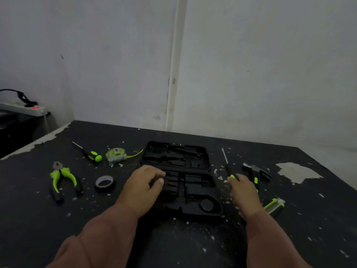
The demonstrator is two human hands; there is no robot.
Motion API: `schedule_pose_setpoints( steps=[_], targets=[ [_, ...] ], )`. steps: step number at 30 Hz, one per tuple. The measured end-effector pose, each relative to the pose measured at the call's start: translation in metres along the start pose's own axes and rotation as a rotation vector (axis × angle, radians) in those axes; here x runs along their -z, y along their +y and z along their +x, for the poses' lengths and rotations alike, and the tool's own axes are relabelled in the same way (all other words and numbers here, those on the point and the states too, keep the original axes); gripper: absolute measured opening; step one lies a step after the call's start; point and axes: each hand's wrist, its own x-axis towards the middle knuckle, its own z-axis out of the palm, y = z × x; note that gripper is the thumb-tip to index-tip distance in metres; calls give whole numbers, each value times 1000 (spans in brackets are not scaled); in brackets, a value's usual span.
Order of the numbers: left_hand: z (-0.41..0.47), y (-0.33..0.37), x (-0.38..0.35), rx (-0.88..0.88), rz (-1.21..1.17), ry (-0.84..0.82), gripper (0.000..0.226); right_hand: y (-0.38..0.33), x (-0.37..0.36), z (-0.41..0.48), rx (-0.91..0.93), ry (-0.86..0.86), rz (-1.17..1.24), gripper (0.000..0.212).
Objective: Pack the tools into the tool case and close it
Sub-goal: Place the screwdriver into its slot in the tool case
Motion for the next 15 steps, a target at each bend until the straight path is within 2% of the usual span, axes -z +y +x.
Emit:
schedule_pose_setpoints(
  steps=[2,5,8,10,13,15],
  targets=[
    [18,-5,2,137,-149,4,16,-7,-4,-4,24,-76,230,12],
    [42,-9,6,320,-457,-27,25,-20,-11,-8,110,-249,355,28],
    [57,-10,9,420,-860,-112,32,-31,-17,-7,201,-403,253,32],
    [62,-12,11,434,-1018,-127,35,-37,-20,-7,263,-470,139,35],
    [63,-21,12,399,-1143,-92,27,-39,-22,-5,383,-501,-24,38],
    [61,-23,12,375,-1112,-78,15,-35,-23,-3,435,-496,-96,41]
  ],
)
